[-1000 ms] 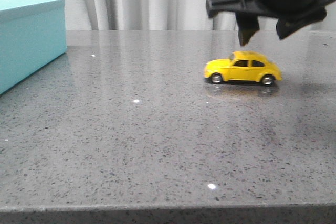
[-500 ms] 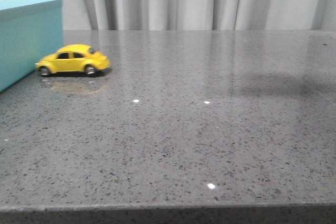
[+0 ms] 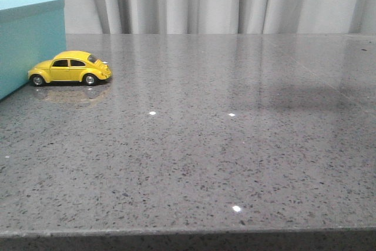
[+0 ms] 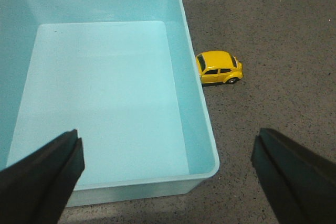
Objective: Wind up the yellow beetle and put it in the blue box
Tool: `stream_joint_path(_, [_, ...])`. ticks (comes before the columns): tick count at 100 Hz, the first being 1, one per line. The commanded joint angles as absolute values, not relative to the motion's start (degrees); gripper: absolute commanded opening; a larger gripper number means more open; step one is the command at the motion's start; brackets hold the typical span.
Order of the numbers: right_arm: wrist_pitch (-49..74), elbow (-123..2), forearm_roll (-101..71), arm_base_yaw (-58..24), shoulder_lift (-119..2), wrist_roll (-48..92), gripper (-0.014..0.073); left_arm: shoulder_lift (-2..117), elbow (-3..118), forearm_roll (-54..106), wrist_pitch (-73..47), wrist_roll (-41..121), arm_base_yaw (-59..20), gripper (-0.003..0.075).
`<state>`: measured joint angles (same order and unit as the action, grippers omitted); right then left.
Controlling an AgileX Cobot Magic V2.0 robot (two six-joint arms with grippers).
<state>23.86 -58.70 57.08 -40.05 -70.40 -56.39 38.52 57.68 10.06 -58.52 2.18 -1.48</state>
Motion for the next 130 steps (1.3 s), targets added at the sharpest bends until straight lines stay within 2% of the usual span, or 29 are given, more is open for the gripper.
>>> stream_joint_path(1, [22.45, -60.11, 61.95, -39.65, -66.90, -55.64, 0.0419, 38.83, 59.50, 10.80, -54.86, 2.12, -1.77, 0.0627])
stream_joint_path(31, [23.82, -60.11, 64.87, -39.65, -60.12, -55.64, 0.0419, 38.83, 59.50, 10.80, -54.86, 2.12, -1.77, 0.0627])
stream_joint_path(69, [35.21, -59.86, 65.07, -39.65, -56.78, -54.20, 0.0419, 38.83, 59.50, 10.80, -54.29, 2.12, -1.77, 0.0627])
stream_joint_path(130, [35.09, -59.80, 65.02, -39.65, -53.88, -54.13, 0.0419, 38.83, 59.50, 10.80, -51.92, 2.12, -1.77, 0.0627])
